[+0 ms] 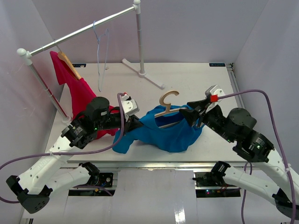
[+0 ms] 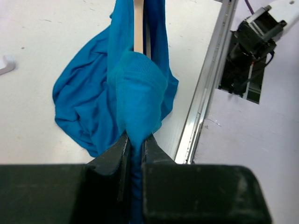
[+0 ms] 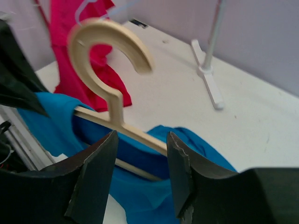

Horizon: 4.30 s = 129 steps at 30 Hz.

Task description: Place the t-shirt on the hanger

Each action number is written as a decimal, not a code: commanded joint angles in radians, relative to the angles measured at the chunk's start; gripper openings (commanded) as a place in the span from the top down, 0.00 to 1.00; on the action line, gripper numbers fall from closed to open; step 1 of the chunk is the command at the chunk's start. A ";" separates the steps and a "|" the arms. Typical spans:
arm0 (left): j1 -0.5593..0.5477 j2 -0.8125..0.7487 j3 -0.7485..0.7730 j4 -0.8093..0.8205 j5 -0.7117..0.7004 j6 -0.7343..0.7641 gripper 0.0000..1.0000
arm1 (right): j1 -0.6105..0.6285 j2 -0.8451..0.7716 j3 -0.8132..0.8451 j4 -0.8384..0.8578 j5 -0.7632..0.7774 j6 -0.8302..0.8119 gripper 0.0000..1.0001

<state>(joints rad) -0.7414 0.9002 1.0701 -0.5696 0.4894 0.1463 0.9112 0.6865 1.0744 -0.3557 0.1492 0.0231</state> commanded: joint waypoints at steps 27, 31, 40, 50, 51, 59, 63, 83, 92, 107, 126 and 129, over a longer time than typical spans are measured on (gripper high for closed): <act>0.002 -0.038 0.010 0.055 0.215 -0.028 1.00 | 0.002 0.170 0.038 0.132 -0.290 -0.101 0.92; 0.002 -0.060 0.017 0.047 0.150 -0.048 0.92 | 0.001 0.126 0.036 0.141 -0.219 -0.123 0.92; 0.002 -0.112 0.034 -0.026 -0.029 -0.043 0.64 | 0.000 0.070 0.105 0.076 -0.154 -0.163 0.92; 0.002 -0.089 0.065 -0.018 0.045 -0.051 0.42 | 0.000 0.098 0.101 0.063 -0.226 -0.135 0.92; 0.002 -0.088 0.076 -0.019 0.052 -0.050 0.40 | 0.001 0.104 0.099 0.060 -0.238 -0.136 0.92; 0.002 -0.017 0.132 -0.038 0.171 -0.018 0.36 | 0.002 0.145 0.098 0.076 -0.337 -0.131 0.92; 0.002 0.030 0.137 -0.085 0.175 0.040 0.35 | 0.001 0.159 0.105 0.085 -0.383 -0.133 0.92; 0.004 0.106 0.189 -0.162 0.078 0.188 0.28 | 0.000 0.155 0.102 0.058 -0.566 -0.168 0.92; 0.002 0.066 0.205 -0.180 0.121 0.194 0.28 | 0.000 0.143 0.104 0.027 -0.539 -0.175 0.92; 0.002 0.150 0.173 -0.202 0.289 0.211 0.28 | 0.002 0.116 0.066 0.080 -0.601 -0.142 0.92; 0.002 0.119 0.081 -0.117 0.277 0.132 1.00 | 0.001 0.164 0.018 0.133 -0.456 -0.119 0.80; 0.002 0.085 0.074 -0.062 0.196 0.003 1.00 | 0.001 0.146 0.015 0.148 -0.389 -0.096 0.61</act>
<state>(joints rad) -0.7425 1.0530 1.1510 -0.7370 0.7848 0.3056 0.9048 0.8547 1.0856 -0.3015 -0.3345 -0.1149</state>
